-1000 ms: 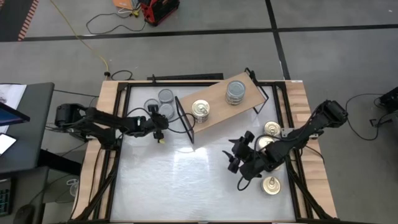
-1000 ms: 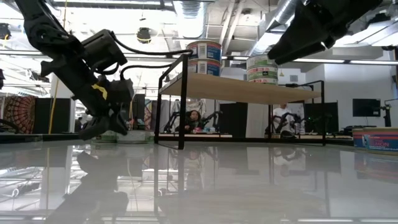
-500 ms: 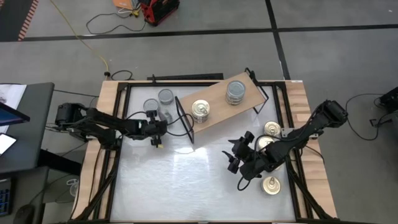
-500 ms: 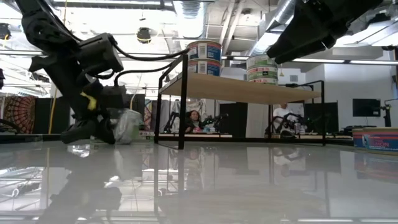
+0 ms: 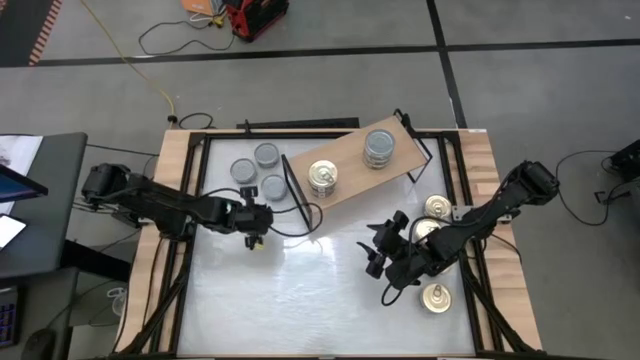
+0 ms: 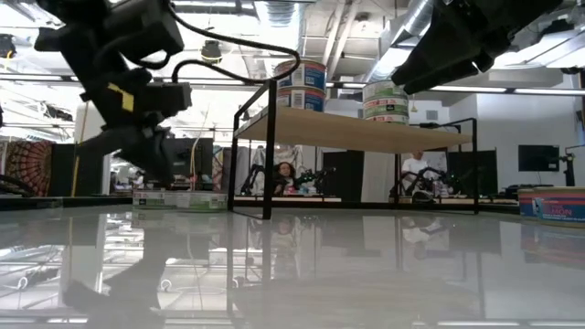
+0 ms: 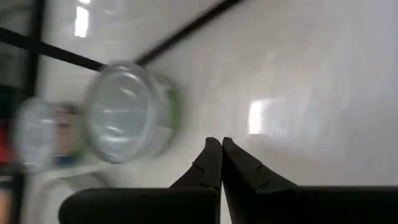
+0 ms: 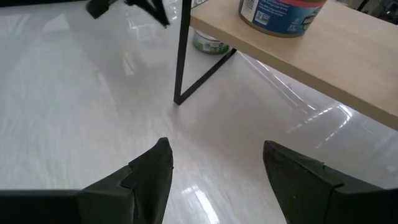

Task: Stack canned seafood by type on shelf
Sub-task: Stack the green tuna can on top of the green tuna can

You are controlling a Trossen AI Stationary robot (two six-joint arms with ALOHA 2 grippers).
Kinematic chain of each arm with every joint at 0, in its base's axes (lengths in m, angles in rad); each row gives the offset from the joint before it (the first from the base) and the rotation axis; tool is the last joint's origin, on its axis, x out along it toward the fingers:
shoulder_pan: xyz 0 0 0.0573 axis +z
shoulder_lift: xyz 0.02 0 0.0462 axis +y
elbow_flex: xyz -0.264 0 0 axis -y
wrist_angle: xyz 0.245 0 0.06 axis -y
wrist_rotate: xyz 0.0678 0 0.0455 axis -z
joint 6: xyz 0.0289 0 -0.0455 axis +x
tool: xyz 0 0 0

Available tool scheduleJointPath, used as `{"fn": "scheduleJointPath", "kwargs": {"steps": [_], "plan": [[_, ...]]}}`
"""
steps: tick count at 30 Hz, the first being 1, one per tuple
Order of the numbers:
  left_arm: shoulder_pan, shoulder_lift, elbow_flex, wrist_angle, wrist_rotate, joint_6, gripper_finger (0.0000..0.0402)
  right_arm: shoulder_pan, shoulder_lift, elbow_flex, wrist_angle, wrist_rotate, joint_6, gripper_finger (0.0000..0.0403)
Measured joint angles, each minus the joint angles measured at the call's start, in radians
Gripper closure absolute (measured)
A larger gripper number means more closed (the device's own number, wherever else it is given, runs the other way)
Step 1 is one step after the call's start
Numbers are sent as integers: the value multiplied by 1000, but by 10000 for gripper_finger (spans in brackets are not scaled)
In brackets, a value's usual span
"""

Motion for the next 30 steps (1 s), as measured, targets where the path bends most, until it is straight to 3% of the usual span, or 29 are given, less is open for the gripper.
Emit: {"fn": "scheduleJointPath", "kwargs": {"steps": [2,4,8,13,16,22,30], "plan": [[9,1,-23,23,-98,40,399,8,0,0,3,0,1,127],[24,3,-48,79,-130,87,387,17,0,0,10,0,1,127],[42,4,-79,198,-66,138,331,27,0,0,39,0,-1,127],[77,3,-102,245,-65,220,243,25,0,0,63,0,-25,127],[125,3,-120,288,-39,275,219,24,0,0,76,0,-41,127],[215,3,-147,346,47,323,227,24,0,0,102,0,-62,127],[209,1,-145,267,178,261,292,24,0,0,101,0,-62,127]]}}
